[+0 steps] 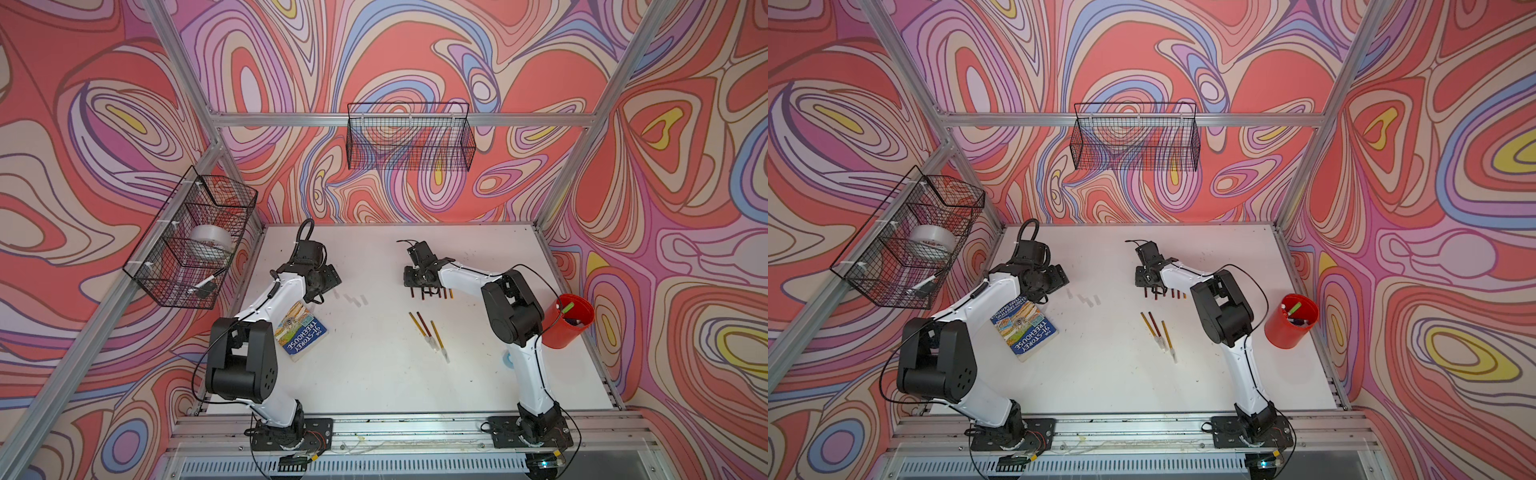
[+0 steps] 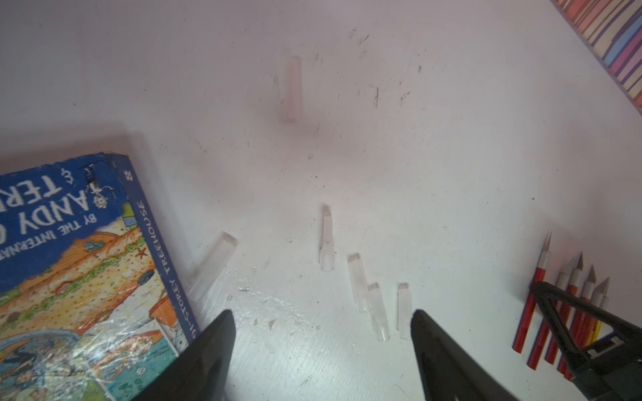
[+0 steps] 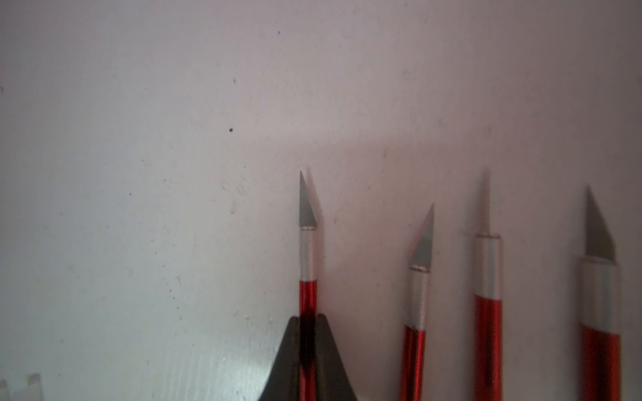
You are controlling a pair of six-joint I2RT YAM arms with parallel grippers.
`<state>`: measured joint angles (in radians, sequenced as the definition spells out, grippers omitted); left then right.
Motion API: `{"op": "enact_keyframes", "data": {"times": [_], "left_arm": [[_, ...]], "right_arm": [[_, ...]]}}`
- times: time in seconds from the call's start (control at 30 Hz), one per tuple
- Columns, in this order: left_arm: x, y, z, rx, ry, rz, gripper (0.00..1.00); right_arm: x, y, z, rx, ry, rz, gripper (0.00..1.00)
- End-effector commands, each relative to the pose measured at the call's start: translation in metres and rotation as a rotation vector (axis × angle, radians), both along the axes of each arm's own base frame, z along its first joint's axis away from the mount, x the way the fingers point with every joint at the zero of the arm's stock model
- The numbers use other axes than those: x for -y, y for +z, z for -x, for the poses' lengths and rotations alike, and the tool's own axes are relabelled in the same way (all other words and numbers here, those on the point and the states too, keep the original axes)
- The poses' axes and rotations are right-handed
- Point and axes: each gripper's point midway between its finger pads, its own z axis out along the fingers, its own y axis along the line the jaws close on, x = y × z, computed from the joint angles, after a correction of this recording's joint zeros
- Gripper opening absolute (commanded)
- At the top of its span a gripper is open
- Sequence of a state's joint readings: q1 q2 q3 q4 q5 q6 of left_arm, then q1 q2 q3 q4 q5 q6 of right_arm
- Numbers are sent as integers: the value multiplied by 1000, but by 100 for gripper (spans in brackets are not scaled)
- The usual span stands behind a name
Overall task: Remove protective caps from carving knives
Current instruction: Place the carving knife at the center of the board.
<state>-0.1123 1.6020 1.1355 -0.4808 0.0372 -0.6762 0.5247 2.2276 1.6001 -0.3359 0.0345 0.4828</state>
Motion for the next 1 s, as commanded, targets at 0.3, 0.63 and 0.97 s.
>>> {"op": "enact_keyframes", "data": {"times": [0.3,0.63,0.97], "left_arm": [[1,5,12,12,4,10,82],[0,14,16,30,6,10,83],[0,16,18,34,6,8,83]], "right_arm": [[3,-5,12,-37,-6,-11,27],[4,27,13,7,0,-32,36],[0,39,20,11,12,-76,36]]}}
